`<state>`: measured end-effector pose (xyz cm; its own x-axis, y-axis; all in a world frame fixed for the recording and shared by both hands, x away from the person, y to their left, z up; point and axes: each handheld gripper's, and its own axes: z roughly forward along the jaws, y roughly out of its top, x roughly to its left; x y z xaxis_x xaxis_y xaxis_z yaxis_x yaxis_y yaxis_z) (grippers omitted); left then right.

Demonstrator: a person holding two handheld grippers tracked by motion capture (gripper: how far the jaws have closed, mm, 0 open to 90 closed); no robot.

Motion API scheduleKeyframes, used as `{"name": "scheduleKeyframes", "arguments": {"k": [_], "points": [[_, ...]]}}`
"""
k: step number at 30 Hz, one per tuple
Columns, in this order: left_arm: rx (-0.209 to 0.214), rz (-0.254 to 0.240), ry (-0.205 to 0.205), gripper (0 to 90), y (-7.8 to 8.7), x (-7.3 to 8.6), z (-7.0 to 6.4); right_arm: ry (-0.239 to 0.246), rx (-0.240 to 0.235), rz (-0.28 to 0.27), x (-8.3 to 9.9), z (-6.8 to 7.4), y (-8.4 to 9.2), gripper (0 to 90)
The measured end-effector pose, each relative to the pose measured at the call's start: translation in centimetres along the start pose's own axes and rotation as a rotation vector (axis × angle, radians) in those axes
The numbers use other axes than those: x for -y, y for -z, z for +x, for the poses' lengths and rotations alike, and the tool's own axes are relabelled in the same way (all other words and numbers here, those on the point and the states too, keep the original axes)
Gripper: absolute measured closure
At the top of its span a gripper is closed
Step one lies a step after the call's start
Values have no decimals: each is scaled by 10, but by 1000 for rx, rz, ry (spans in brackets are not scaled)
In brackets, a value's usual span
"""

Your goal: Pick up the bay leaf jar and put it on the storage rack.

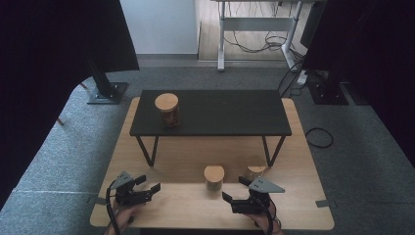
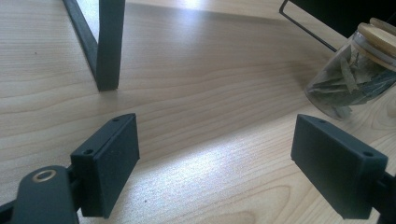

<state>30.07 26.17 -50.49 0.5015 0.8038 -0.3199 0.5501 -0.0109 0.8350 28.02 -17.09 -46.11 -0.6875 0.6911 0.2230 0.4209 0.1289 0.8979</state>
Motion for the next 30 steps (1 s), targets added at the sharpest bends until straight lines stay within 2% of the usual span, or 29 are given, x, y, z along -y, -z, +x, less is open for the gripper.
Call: {"name": "scheduleKeyframes", "arguments": {"k": [12, 30], "points": [[-8, -1, 1, 146, 0, 0, 0, 4, 8, 21, 0, 3, -15, 98], [-15, -2, -2, 147, 0, 0, -1, 4, 61, 56, -1, 8, -42, 91]]}}
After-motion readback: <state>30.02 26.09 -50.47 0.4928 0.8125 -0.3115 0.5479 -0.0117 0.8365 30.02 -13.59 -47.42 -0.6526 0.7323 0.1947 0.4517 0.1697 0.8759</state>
